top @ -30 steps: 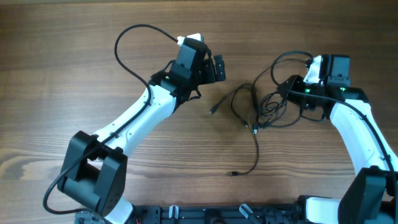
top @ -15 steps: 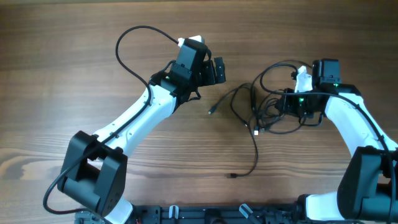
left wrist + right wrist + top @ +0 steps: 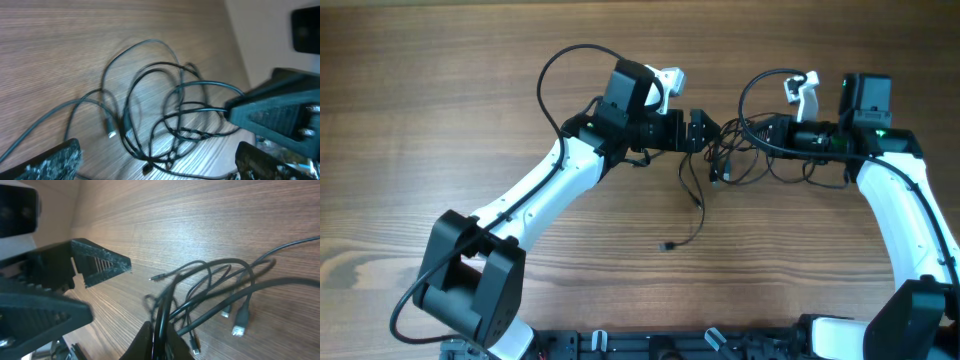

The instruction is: Untangle cables

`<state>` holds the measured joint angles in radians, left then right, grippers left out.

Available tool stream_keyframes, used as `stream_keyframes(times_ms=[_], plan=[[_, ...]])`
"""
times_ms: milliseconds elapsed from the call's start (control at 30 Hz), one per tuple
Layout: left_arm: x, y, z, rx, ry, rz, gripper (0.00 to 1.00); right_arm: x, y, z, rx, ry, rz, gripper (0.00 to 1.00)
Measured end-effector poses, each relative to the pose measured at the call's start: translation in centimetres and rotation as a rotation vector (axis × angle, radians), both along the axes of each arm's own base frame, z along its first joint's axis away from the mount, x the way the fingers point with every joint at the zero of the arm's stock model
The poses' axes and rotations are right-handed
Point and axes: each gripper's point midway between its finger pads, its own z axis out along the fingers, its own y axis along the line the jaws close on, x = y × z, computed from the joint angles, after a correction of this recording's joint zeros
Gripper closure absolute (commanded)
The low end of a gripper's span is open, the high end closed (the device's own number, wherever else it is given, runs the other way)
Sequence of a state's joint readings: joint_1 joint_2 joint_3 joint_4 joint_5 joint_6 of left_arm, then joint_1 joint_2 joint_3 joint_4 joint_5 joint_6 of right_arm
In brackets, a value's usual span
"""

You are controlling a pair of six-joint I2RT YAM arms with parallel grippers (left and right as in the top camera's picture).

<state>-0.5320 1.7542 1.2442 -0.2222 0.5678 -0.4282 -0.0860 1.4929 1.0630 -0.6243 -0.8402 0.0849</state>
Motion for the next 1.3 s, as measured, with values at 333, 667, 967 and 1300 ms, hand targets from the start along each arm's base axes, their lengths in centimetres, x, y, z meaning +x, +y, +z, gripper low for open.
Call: stream_keyframes(times_ms=[333, 667, 967, 1300], plan=[[-0.4, -0.5, 0.5, -0.028, -0.013, -0.045, 0.00, 0.3, -0.4, -0.2, -0.027, -0.008, -0.015, 0.71], [-0.4, -0.5, 0.5, -0.026, -0.015, -0.045, 0.00, 2.8, -4.4, -2.5, -0.264, -0.046, -0.172, 0.67], [-0.4, -0.5, 0.5, -0.026, -0.016, -0.046, 0.00, 2.9, -2.5, -8.7, -0.202, 0.103, -0.097, 0.72], [-0.4, -0.5, 0.5, -0.026, -0.016, -0.046, 0.00, 2.1, -1.1, -9.0, -0.221, 0.105, -0.039, 0.88]])
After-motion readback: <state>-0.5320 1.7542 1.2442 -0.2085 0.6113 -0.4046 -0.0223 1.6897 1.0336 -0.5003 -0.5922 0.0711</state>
